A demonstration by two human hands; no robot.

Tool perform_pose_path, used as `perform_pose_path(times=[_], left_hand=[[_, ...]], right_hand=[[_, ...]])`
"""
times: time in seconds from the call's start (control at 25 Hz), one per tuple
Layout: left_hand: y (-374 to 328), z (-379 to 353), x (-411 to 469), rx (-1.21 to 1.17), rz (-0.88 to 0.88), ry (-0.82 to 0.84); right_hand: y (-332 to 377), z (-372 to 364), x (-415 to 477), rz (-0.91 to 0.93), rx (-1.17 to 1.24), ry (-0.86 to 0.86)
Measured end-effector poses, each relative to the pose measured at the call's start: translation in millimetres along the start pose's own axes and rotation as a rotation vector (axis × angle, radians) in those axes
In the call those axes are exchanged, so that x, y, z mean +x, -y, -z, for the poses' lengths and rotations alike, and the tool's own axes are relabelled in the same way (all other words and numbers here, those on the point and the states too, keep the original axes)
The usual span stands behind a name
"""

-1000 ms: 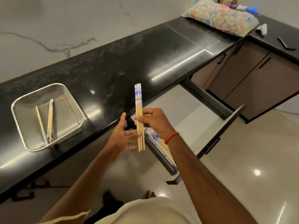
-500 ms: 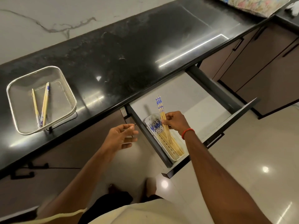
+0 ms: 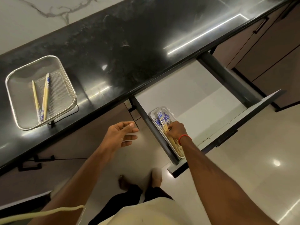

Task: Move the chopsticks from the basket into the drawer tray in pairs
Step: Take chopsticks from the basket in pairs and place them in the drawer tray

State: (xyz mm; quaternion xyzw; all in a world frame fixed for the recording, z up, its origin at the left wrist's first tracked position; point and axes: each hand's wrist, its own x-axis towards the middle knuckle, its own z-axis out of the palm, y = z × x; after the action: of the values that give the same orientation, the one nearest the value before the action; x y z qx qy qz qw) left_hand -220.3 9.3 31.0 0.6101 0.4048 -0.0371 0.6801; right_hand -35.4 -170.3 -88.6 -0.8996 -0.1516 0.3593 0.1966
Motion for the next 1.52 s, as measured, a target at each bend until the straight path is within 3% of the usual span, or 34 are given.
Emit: perform_pose_path(times=[0.36, 0.72, 1.04, 1.28, 1.52], left_hand=[[10.4, 0.6, 3.6, 0.011, 0.037, -0.004], [19.1, 4.0, 8.5, 0.020, 0.049, 0.010], [22.4, 10.4, 7.2, 0.036, 0.061, 0.010], [12.5, 21.2, 2.1, 0.038, 0.002, 0.011], [6.6, 33.8, -10.3, 0.024, -0.029, -0.029]], right_hand=[[-1.2, -16.0, -0.6, -0.011, -0.146, -0.051], [-14.6, -23.4, -6.1, -0.010, -0.090, -0.177], [-11.9, -24.7, -10.9, 0.072, -0.255, -0.179], [-8.6, -19.2, -15.7, 0.029, -0.382, -0.131], [0.3, -6.7, -29.8, 0.019, -0.255, -0.130]])
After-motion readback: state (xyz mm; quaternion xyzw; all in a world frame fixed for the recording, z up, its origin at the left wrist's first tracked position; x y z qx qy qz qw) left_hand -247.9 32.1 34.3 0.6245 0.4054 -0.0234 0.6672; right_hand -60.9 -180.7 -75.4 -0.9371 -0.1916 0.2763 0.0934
